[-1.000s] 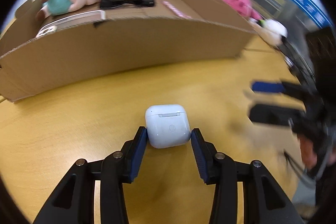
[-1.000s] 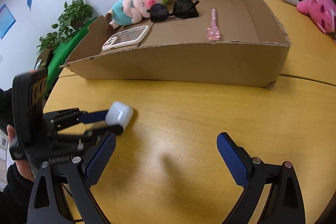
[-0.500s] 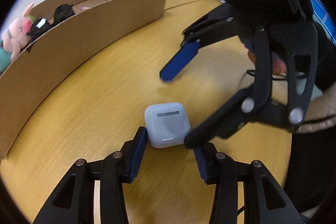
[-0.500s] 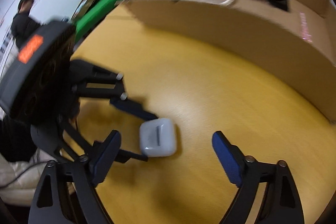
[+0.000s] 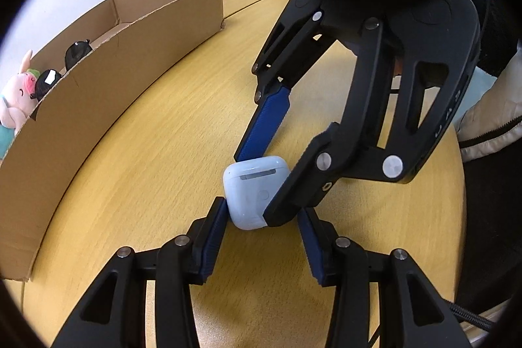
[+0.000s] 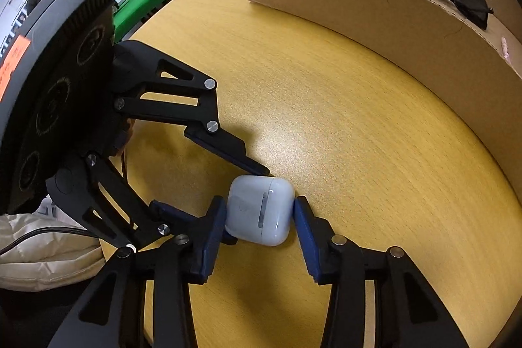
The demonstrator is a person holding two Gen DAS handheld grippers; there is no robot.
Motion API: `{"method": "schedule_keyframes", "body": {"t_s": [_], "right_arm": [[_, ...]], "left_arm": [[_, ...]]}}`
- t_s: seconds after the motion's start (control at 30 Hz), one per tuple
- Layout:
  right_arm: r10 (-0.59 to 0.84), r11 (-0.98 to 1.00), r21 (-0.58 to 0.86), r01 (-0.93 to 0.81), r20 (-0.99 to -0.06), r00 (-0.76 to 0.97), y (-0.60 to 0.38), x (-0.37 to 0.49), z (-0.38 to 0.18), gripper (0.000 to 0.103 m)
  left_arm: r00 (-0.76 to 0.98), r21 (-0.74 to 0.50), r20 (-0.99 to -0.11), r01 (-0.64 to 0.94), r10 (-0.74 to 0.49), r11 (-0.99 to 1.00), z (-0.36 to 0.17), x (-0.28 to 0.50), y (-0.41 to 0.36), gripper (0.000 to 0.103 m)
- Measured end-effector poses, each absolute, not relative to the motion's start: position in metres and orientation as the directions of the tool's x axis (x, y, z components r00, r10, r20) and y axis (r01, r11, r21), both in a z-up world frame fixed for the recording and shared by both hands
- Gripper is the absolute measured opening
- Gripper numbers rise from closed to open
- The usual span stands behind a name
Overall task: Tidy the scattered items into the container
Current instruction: 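Close the left gripper on the earbud case while the right gripper clamps its other side, then lift the earbud case with both grippers and lower it into the box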
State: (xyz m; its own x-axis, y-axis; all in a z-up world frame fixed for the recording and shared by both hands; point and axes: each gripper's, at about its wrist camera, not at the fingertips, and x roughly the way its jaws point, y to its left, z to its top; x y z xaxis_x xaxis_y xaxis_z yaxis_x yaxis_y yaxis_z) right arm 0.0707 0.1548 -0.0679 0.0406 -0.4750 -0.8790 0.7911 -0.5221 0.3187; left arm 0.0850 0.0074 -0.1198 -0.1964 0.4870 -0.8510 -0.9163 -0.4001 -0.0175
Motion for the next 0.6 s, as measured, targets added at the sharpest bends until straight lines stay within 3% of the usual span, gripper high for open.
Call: {"method": "schedule_keyframes", "body": {"t_s": [0.27, 0.6], "right_arm": [[-0.491, -0.537, 0.308, 0.785, -0.871, 0.006, 0.154, 0.066, -0.059, 0.044], [-0.542, -0.501, 0.234, 0.833, -0.835, -0.092, 0.156, 0.045, 0.004, 0.043]], "left_arm": [[-0.285, 0.086, -0.841, -0.910, 0.460, -0.406, -0.105, 0.092, 0.012, 0.043], [-0.445, 0.265, -0.777, -0.873, 0.445, -0.410, -0.045, 0.089, 0.012, 0.043]]}}
